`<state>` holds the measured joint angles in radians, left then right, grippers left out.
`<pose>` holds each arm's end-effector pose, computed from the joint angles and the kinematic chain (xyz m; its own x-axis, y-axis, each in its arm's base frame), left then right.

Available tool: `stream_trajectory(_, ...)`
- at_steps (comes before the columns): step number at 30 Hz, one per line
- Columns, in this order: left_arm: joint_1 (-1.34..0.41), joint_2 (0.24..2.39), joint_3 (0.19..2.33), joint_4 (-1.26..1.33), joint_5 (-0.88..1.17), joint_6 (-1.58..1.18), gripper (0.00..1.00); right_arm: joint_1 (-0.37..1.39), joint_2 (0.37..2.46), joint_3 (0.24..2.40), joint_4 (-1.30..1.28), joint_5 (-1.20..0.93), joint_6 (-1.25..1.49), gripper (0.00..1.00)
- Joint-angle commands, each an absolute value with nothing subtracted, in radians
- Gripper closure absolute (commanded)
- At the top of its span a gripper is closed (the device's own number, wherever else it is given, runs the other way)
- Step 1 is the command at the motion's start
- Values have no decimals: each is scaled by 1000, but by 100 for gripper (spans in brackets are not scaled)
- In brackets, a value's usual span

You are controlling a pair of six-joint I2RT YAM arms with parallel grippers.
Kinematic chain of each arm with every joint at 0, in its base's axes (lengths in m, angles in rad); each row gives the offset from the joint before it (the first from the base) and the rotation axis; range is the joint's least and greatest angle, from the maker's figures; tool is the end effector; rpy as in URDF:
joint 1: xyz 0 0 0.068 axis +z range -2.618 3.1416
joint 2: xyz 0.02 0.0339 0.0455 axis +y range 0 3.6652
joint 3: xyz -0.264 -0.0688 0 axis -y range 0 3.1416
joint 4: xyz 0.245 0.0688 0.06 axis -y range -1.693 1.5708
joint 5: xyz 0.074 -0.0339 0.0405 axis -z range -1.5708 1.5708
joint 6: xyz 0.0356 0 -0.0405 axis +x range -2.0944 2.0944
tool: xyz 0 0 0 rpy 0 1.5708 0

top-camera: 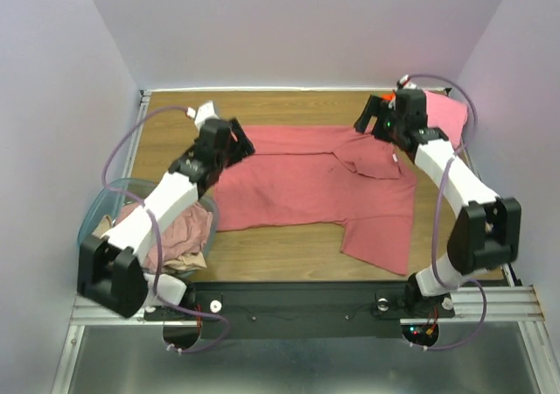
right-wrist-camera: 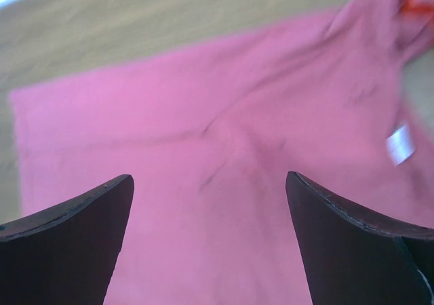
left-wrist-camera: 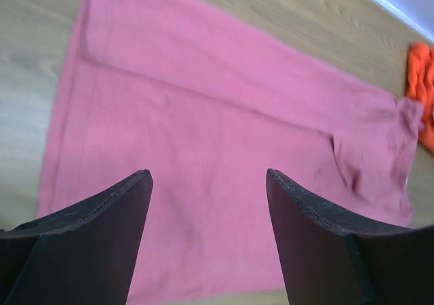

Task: Fold and stack the t-shirts
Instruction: Fold the tshirt

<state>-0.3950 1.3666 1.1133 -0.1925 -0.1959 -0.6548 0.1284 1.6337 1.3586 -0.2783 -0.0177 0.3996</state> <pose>0.2952 -0.1156 0.3217 -0.4468 -0.4609 -0.7668 -0.0716 0.8727 -0.4829 0.3787 0.0495 0.3106 -0.5358 0.3230 -0.7801 0.0711 0.9379 0.3396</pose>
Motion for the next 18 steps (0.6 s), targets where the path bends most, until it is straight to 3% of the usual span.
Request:
stream_trajectory(1,-521,1244,879,-198,-245,-793,20,161,1450,1131,-295,17,501,0)
stream_trajectory(5,-667,1080,683,-186,-261,-987,20,163,1193,845,-295,6,589,0)
stream_trajectory(9,-755,1032,553,-210,-287,-1122,20,163,1024,694,-295,-21,641,0)
stream_trajectory(18,-764,1020,535,-471,-457,-1288,20,161,888,592,-310,-77,661,0)
